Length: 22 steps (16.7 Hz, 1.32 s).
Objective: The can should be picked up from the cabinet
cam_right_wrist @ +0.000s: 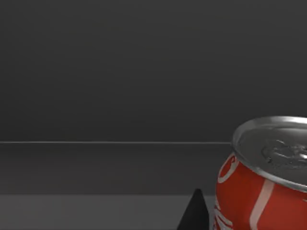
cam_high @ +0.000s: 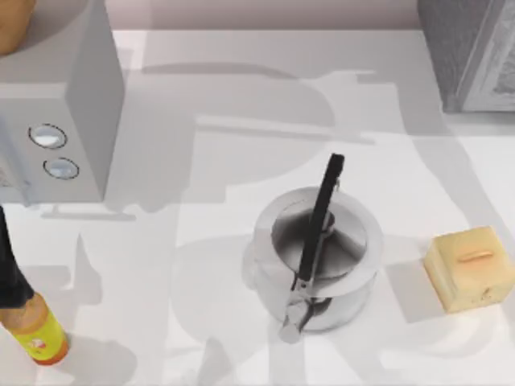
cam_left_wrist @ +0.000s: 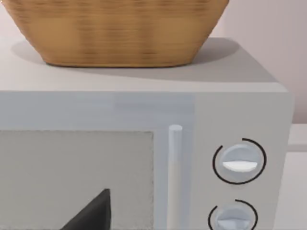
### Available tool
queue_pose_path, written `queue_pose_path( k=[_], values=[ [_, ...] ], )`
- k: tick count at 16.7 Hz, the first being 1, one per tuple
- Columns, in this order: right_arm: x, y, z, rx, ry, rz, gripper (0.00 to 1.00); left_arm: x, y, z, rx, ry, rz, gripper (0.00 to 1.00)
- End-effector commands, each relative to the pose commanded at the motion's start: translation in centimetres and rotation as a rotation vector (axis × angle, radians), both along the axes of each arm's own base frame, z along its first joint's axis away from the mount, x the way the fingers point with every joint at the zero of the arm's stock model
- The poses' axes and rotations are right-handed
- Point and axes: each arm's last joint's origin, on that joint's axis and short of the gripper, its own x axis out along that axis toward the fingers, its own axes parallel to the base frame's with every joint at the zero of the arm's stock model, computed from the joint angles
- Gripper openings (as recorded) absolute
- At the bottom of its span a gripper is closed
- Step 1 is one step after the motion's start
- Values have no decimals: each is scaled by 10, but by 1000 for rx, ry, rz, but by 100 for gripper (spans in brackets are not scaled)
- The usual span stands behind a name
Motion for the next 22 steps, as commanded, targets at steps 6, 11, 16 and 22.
queue_pose_path(
  k=[6, 11, 16, 22],
  values=[
    [-18, 7, 11, 3, -8, 1, 0, 0, 0, 0, 0, 0, 0, 100],
    [-117, 19, 46, -2, 5, 5, 0, 0, 0, 0, 0, 0, 0, 100],
    [-180, 2, 60, 1, -1, 1, 0, 0, 0, 0, 0, 0, 0, 100],
    [-179, 0, 56, -2, 4, -1, 0, 0, 0, 0, 0, 0, 0, 100]
  ],
)
